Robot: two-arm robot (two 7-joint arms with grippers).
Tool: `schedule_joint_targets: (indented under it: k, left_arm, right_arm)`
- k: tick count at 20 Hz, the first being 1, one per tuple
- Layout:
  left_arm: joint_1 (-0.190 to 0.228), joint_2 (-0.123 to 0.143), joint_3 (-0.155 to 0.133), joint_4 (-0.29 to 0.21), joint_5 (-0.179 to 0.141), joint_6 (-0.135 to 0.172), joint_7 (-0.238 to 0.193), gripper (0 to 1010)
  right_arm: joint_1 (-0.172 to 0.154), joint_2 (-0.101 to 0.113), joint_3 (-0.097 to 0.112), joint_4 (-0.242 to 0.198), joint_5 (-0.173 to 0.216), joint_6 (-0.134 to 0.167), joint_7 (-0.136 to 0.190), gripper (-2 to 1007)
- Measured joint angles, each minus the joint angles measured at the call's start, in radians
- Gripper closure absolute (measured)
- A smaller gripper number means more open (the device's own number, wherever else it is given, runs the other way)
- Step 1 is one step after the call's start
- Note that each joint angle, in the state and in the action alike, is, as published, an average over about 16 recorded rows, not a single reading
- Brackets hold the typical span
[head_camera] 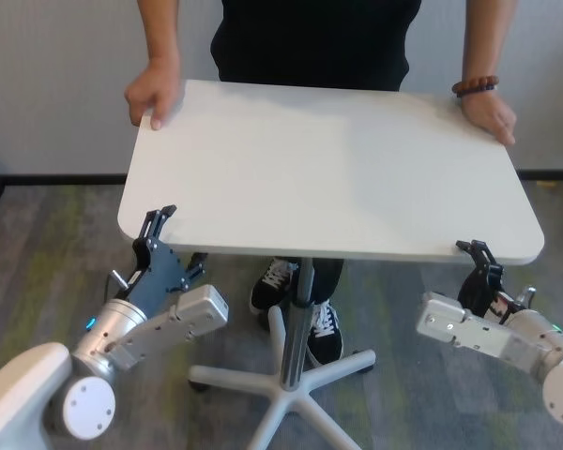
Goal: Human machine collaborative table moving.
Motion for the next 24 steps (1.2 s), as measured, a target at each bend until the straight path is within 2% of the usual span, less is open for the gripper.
schedule_joint_targets:
  k: [6, 11, 18, 21, 24]
  left_arm:
    - [0.079, 0.020, -0.061, -0.124, -0.112, 0.003, -0.115, 10]
    - [0.137, 0.026, -0.113, -0.209, -0.214, 0.010, -0.208, 10]
    - [0.192, 0.014, -0.173, -0.290, -0.358, 0.021, -0.327, 10]
    - [0.210, 0.006, -0.195, -0.317, -0.413, 0.023, -0.367, 10]
    - [0.224, -0.001, -0.213, -0.338, -0.456, 0.021, -0.396, 10]
  right_arm:
    - [-0.077, 0.019, 0.059, -0.092, 0.145, -0.068, 0.063, 5]
    - [-0.122, 0.023, 0.101, -0.136, 0.281, -0.125, 0.128, 5]
    - [-0.136, 0.013, 0.131, -0.137, 0.449, -0.182, 0.220, 5]
    - [-0.134, 0.009, 0.136, -0.134, 0.504, -0.198, 0.244, 5]
    - [-0.132, 0.006, 0.138, -0.133, 0.540, -0.207, 0.260, 5]
